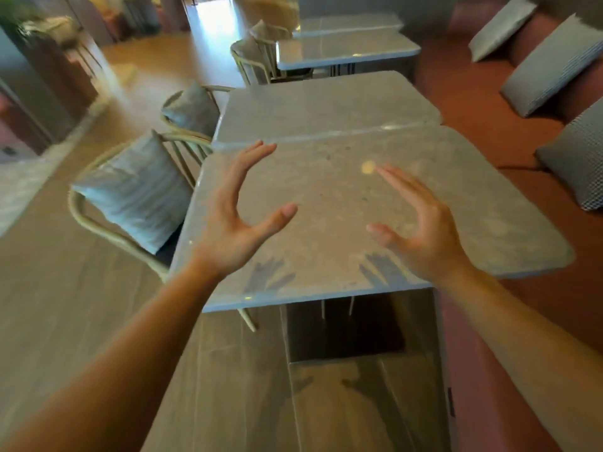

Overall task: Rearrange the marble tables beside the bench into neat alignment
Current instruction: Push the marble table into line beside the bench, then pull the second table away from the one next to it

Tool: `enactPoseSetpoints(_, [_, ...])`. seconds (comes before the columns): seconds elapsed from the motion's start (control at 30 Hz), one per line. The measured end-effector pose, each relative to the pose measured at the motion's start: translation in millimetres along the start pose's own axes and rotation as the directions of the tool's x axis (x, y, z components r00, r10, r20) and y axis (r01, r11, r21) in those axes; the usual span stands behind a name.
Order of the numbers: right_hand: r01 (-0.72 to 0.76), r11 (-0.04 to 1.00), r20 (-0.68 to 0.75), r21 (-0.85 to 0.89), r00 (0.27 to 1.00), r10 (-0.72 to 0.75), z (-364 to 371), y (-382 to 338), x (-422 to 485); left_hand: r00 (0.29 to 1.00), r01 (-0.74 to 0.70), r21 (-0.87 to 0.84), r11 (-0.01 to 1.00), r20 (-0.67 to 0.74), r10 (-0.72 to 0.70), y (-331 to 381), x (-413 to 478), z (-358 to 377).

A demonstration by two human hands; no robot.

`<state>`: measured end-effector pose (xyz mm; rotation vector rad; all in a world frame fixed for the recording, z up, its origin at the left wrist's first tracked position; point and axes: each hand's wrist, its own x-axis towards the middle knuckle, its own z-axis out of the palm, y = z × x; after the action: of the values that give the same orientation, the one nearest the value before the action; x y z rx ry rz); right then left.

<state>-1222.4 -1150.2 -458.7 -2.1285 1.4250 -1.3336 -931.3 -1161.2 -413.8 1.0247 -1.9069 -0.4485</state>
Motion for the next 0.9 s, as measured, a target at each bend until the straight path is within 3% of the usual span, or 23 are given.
enactPoseSetpoints(0.1, [0.035, 0.995, -0.012, 0.096, 0.999, -0.034, 16.7, -87.4, 25.5, 1.000, 0.018, 0.031, 0.999, 0.012, -0.018, 23.2, -2.4, -82.4])
enactPoseSetpoints(0.3, [-0.003, 0.984, 0.018, 0.178, 1.000, 0.000, 57.6, -223.9, 75.8, 0.997, 0.066, -0.071, 0.995, 0.055, -0.062, 43.3, -0.2, -212.9])
enactPoseSetpoints(0.47, [-0.027, 0.986, -0.012, 0.166, 0.999, 0.029, 94.4, -313.8, 108.7, 0.997, -0.044, -0.093, 0.995, 0.052, 0.049, 29.2, 6.4, -315.2])
enactPoseSetpoints(0.67, [-0.032, 0.984, -0.079, 0.176, 0.996, 0.046, 135.3, -376.9, 137.0, 0.997, -0.044, -0.159, 0.986, 0.063, 0.054, -12.2, 9.6, -388.0])
enactPoseSetpoints(0.9, [-0.065, 0.984, -0.146, 0.164, 0.985, 0.089, 189.3, -369.4, 180.0, 0.991, -0.065, -0.185, 0.981, 0.106, 0.085, -84.9, 57.0, -419.7])
